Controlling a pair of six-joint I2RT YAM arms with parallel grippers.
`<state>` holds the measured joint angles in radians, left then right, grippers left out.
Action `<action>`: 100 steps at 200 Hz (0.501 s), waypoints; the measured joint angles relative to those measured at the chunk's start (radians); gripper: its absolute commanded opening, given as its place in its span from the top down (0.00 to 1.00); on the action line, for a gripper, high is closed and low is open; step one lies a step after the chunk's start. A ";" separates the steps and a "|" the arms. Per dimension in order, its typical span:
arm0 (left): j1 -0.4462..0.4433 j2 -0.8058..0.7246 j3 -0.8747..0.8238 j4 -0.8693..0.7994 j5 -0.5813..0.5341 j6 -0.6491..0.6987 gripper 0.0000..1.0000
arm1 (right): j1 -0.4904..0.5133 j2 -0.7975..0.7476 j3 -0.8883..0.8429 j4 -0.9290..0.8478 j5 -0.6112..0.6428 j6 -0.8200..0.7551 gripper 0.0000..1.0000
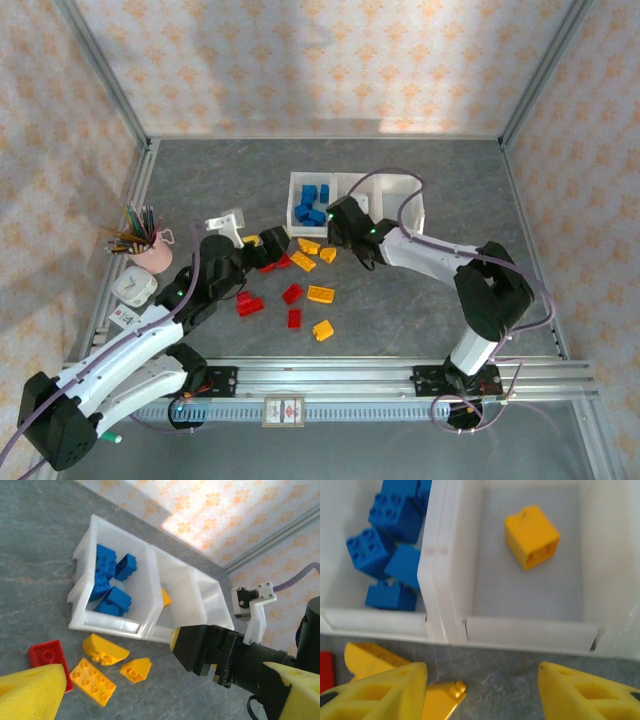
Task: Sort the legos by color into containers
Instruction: Pick up the lego from the center of the table.
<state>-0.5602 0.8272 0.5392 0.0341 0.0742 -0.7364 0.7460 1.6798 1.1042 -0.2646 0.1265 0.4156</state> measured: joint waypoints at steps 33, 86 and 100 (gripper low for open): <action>0.000 -0.035 -0.053 -0.018 0.000 -0.023 0.01 | 0.056 0.000 -0.037 0.019 -0.005 0.045 0.33; 0.000 -0.067 -0.085 -0.019 0.000 -0.052 0.01 | 0.102 0.064 -0.038 0.069 -0.020 0.064 0.27; 0.000 -0.067 -0.093 -0.018 0.000 -0.055 0.01 | 0.102 0.092 -0.038 0.073 -0.020 0.064 0.26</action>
<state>-0.5602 0.7605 0.4465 0.0158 0.0738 -0.7918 0.8482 1.7718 1.0660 -0.1913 0.1066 0.4793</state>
